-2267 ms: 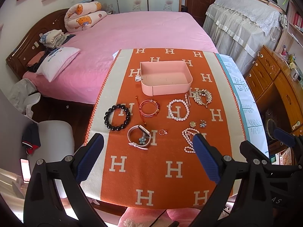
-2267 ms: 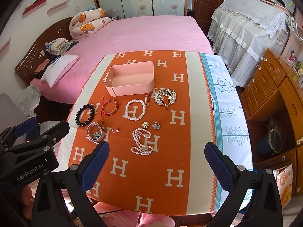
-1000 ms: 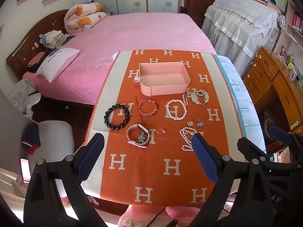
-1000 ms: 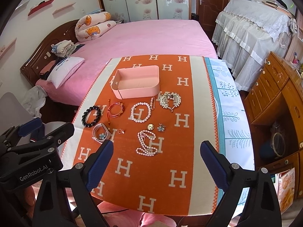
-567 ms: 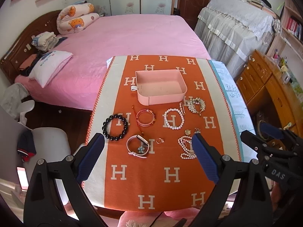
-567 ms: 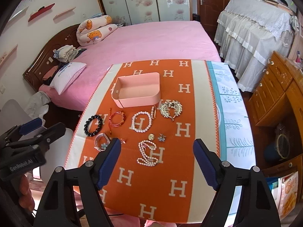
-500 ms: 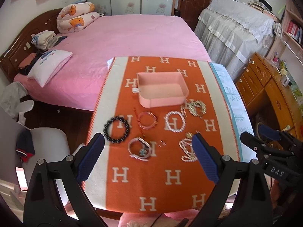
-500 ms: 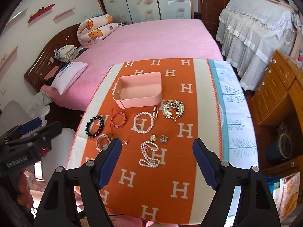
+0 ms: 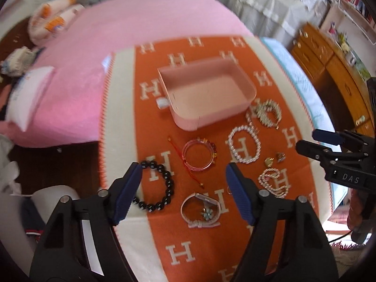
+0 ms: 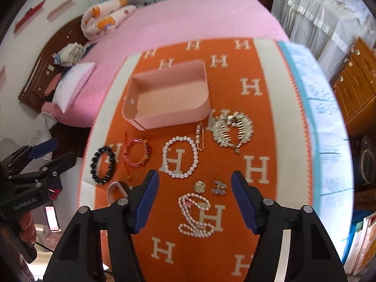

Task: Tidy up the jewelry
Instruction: 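Grasp the red beaded bangle with the left tool while the right grasps the pearl bracelet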

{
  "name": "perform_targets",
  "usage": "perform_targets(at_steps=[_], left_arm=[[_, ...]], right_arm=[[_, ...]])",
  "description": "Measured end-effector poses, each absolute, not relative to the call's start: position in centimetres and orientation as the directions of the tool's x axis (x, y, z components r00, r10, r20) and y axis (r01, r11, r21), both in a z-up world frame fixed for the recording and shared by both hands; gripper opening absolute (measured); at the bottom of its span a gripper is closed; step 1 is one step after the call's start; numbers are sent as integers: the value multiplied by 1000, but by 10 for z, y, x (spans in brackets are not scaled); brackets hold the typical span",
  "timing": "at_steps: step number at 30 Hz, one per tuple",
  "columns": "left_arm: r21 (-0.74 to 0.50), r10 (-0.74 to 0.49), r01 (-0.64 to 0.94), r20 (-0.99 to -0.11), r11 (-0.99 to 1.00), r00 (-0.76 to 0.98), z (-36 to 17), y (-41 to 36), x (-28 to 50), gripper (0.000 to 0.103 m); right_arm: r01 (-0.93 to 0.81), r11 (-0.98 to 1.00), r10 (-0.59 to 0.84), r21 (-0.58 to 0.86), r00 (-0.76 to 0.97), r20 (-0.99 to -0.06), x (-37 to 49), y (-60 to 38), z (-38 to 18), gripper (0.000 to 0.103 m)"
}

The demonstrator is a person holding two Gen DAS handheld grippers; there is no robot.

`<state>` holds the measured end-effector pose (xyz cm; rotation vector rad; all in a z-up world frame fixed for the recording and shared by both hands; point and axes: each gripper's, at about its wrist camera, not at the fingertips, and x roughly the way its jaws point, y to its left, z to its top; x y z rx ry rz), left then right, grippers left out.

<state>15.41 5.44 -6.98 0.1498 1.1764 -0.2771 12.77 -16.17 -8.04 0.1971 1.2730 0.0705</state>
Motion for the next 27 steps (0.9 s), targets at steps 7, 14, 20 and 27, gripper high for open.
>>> perform_targets(at_steps=[7,14,20,27], left_arm=[[-83,-156,313,-964,946,214,-154,45,199,44],[-95,-151,329,-977,940,148,-190,33,214,37],[-81,-121,330,-987,941,103,-211,26,216,27],[-16,-65,331,-988,943,137,-219,16,215,3]], right_arm=[[75,986,132,150,207,-969,161,-145,-159,55],[97,990,81,99,174,-981,177,-140,-200,47],[48,999,-4,6,188,-982,182,-127,-214,39],[22,999,-40,-36,216,-976,181,-116,-219,9]])
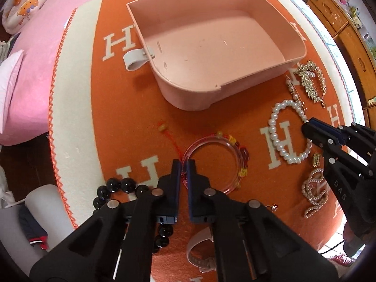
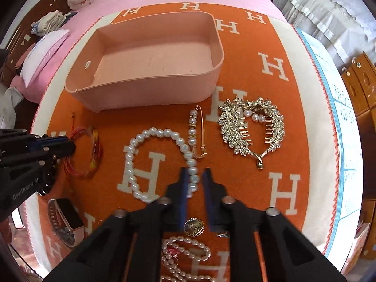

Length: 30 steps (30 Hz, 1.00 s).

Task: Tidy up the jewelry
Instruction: 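Grasp the red beaded bangle with the left tool while the right grasps the pearl bracelet, then lower the red bangle into the pink box with the left tool while the right drops the pearl bracelet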

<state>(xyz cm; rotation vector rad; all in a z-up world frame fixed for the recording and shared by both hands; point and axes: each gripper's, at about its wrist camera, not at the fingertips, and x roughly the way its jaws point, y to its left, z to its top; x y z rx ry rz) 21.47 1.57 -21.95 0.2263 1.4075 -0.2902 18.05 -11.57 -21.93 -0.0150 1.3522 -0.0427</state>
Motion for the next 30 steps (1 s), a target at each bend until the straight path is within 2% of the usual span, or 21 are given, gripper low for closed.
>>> perform_targets(at_steps=[4,9,14,17,23,27,30], left_arm=[[-43,-95,312,-983,949,154,-217,11,209,3],[-76,-147,318,-968,945,204,-185,6,201,3],[-90,-191,321,-935,943,298,-127,-1,203,3],[-94,-200,309,-922,947,333,-99,5,230,3],[-69,-152,234,-923,970,354,-104,3,279,3],[-30,-100,202,-932,979,348,-132,-3,298,3],[-1,-75,210,-936,978,345,-150,-9,303,3]], right_arm=[[43,997,51,61,199,-979,176,-121,-211,7],[56,986,140,159,252,-957,169,-132,-168,7],[35,974,194,222,363,-911,173,-136,-107,7],[31,965,224,259,412,-883,187,-144,-77,7],[24,953,254,302,480,-840,245,-151,-36,7],[41,938,284,345,484,-828,279,-156,-46,7],[78,934,282,350,443,-851,302,-159,-76,7]])
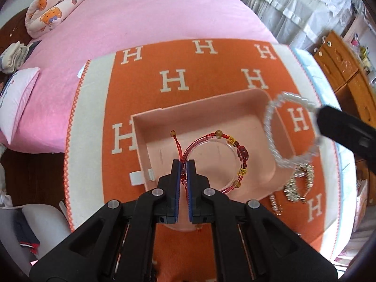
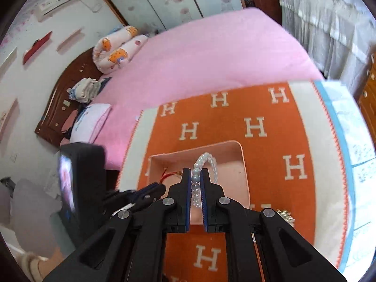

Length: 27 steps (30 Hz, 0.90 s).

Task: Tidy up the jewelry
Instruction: 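Lower the red bangle into the pink box with the left tool while the right drops the pearl bracelet, then withdraw both open tools from the pink box toward the remaining jewelry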

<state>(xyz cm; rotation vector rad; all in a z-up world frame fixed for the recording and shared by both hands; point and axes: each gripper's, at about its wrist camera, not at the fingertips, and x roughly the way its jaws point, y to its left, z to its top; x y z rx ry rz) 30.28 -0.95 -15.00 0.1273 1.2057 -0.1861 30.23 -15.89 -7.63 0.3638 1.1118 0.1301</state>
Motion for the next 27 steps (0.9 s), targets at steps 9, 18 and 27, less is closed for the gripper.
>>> perform_targets(at_steps=[9,18,27], left_arm=[[-14,-67,229,-972,973,225,-191,3,309,8],[-79,-139,276,-970,958,202,-161,-3,290,55],[-89,-168,268,-943,959,288,-96,4,244,56]], right_arm=[[174,953,202,246,236,-950,312,-166,-172,20],[140,956,209,258,295,-932,278,-161,-147,35],[98,952,236,291,372,-898,234,-153,-81,35]])
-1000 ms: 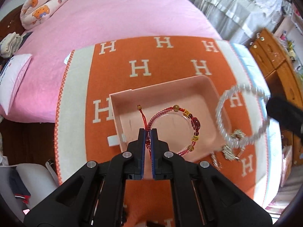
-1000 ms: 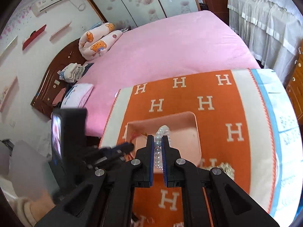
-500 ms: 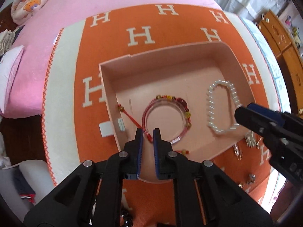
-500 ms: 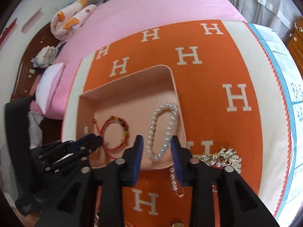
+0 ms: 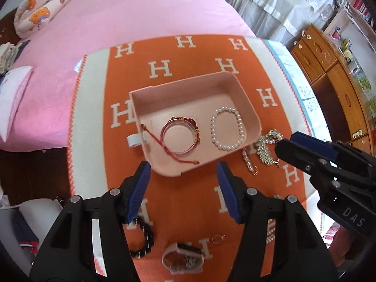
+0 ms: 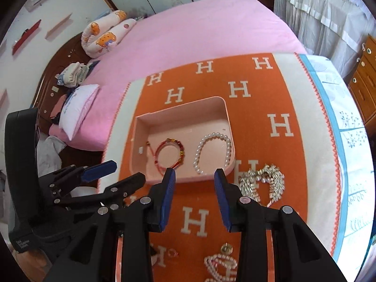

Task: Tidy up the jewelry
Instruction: 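Withdraw both open tools from the pink box toward the remaining jewelry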

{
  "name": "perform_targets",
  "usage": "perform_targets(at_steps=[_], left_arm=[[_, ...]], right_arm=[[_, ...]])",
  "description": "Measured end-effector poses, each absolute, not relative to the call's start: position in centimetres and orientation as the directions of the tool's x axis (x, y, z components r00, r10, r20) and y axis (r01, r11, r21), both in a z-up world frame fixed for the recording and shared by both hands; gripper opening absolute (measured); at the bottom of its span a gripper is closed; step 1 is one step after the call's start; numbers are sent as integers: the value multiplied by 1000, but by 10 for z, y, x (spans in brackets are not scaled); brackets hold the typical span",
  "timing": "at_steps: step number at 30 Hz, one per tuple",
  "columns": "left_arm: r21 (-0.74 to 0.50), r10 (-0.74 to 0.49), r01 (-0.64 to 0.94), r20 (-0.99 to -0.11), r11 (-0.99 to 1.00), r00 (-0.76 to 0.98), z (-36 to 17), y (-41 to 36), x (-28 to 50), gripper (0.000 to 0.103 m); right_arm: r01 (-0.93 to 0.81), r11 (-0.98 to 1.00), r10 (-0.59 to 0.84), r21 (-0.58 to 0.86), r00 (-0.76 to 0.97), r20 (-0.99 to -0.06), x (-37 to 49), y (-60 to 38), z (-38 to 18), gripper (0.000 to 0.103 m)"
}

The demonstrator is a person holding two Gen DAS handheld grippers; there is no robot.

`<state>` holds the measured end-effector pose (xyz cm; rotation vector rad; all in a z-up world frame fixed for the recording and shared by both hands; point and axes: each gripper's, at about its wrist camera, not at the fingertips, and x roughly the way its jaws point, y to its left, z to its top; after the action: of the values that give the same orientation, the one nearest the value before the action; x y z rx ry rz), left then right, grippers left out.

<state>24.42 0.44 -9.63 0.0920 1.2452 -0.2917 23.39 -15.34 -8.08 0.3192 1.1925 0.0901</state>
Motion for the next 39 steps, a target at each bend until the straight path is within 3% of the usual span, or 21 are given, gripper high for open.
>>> perform_targets(at_steps=[19,28,39], left_arm=[[-74,-119,115,-880,991,461,12,43,102,55],[-75,-95,64,-909,995,406,-7,59,60,55],[-77,-87,43,-933,996,348,-51,74,39,55]], right_arm=[[-2,959,255,284,448,-857,87,-173,23,38],[-24,966,239,256,449,-861,35,-193,33,38],[-64,978,208,199,393,-896,12,-187,-7,38]])
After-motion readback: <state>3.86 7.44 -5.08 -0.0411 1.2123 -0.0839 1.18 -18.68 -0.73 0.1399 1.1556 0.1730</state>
